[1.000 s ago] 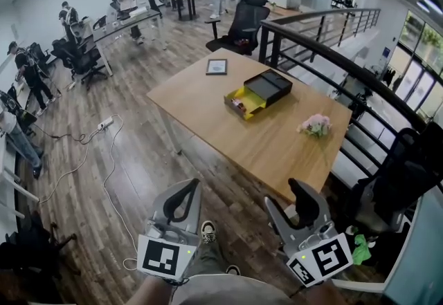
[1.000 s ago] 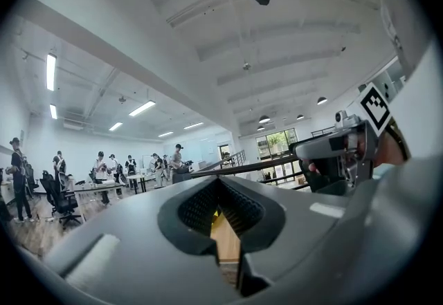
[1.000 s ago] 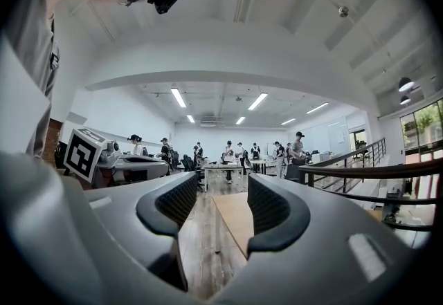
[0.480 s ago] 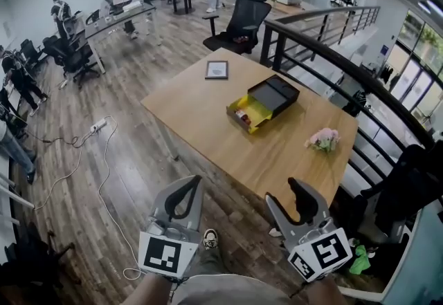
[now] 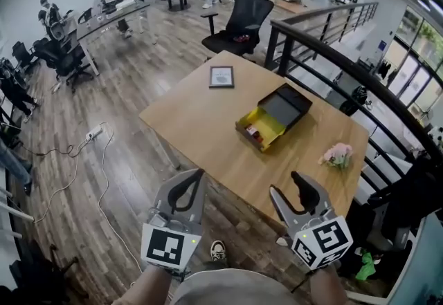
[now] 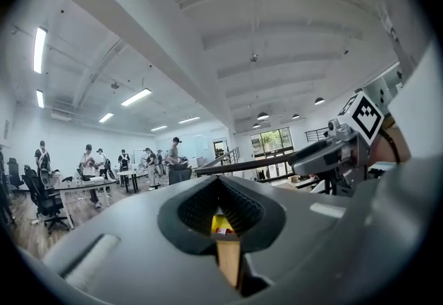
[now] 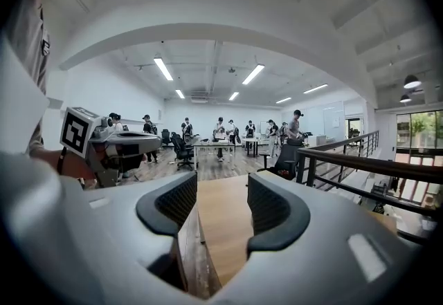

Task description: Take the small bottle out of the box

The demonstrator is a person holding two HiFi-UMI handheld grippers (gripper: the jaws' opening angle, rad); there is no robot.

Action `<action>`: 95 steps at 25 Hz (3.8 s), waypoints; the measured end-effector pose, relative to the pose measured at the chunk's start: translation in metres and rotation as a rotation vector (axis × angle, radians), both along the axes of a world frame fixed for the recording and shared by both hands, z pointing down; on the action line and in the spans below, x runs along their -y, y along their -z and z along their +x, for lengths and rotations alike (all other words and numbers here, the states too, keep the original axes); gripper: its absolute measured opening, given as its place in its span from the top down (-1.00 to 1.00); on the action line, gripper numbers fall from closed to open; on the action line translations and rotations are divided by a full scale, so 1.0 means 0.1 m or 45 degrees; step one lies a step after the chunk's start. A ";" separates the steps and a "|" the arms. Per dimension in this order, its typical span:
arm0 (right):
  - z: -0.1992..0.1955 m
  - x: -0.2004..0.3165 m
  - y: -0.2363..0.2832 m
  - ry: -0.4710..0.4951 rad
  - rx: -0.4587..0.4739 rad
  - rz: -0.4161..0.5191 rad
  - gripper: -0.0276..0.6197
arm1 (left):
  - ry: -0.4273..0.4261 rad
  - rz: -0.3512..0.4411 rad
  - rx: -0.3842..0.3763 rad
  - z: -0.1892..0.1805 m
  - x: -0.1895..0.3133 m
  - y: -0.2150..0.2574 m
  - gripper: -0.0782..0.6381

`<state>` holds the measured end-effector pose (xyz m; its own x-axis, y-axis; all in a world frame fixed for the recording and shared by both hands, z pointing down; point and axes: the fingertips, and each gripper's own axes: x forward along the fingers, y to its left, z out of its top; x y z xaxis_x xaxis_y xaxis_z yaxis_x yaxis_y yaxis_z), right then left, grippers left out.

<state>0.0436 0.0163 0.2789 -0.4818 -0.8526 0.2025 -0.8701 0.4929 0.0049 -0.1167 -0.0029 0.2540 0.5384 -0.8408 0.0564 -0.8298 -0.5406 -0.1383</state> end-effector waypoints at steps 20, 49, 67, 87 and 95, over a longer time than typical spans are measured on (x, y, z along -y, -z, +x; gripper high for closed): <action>0.06 1.58 -1.03 -0.024 -0.149 -0.329 0.26 | -0.097 -0.156 0.033 0.06 1.40 -0.72 0.78; 0.30 3.44 -2.95 0.190 -0.318 -0.785 0.26 | -0.070 -0.480 0.131 0.74 2.90 -2.10 0.78; 0.25 3.77 -3.82 0.253 -0.457 -1.016 0.26 | -0.079 -0.595 0.123 0.66 3.11 -2.74 0.78; 0.30 3.86 -3.95 0.213 -0.480 -1.069 0.25 | -0.085 -0.630 0.133 0.57 3.24 -2.91 0.78; 0.31 3.90 -3.49 0.166 -0.412 -0.940 0.27 | -0.086 -0.571 0.122 0.54 3.29 -2.62 0.78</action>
<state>0.0750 -0.3732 0.6280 -0.3897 -0.3858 0.8362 -0.8165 0.5647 -0.1200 -0.0628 -0.3317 0.5162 0.5654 -0.6853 0.4590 -0.7858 -0.6167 0.0472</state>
